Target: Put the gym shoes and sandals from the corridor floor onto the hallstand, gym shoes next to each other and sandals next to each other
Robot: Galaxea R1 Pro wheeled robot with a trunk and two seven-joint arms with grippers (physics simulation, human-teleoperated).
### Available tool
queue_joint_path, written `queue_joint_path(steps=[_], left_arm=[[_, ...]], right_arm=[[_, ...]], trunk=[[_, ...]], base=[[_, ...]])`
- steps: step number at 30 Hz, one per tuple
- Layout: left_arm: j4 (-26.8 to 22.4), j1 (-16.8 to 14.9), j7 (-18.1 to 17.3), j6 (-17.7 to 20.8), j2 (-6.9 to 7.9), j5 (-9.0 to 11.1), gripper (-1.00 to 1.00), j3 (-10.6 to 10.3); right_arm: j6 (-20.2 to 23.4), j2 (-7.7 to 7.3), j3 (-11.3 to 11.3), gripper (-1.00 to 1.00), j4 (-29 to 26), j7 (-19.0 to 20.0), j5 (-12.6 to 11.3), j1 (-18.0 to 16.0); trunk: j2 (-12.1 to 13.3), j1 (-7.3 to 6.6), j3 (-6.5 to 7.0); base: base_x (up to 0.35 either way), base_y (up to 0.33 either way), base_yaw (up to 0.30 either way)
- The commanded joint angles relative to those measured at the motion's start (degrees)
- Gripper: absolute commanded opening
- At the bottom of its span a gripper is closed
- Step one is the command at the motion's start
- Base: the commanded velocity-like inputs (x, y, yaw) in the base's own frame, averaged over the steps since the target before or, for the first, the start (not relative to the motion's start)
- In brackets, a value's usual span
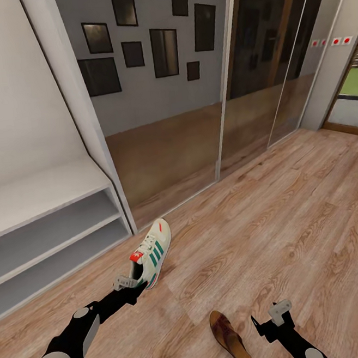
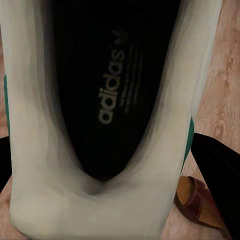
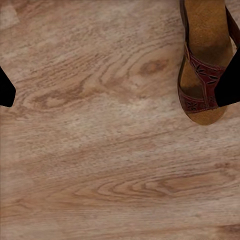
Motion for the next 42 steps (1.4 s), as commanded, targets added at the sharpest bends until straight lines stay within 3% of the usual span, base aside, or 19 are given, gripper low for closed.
queue_joint_path(steps=[1, 7, 18, 42], left_arm=[[0.04, -0.05, -0.28, -0.19, -0.03, -0.16, -1.00, 0.25], [-0.03, -0.05, -0.41, -0.14, 0.04, -0.01, -1.00, 0.23], [0.02, -0.05, -3.97, 0.17, 0.30, 0.25, -1.00, 0.97], [0.08, -0.05, -4.34, 0.49, 0.27, 0.28, -1.00, 1.05]], right_arm=[[-0.18, -0.04, -0.15, 1.00, 0.04, 0.30, 0.03, -0.03], [-0.12, 0.00, -0.15, 1.00, 0.08, 0.30, 0.03, -0.03], [-0.10, 0.00, -0.15, 1.00, 0.10, 0.30, 0.03, -0.03], [-0.03, 0.01, -0.15, 1.00, 0.18, 0.30, 0.03, -0.03]], trunk=[[-0.43, 0.21, -0.23], [-2.84, 1.53, -1.30], [-7.25, 3.95, -3.84], [-16.88, 9.22, -10.31]], base=[[0.000, 0.000, 0.000], [0.000, 0.000, 0.000], [0.000, 0.000, 0.000], [0.000, 0.000, 0.000]])
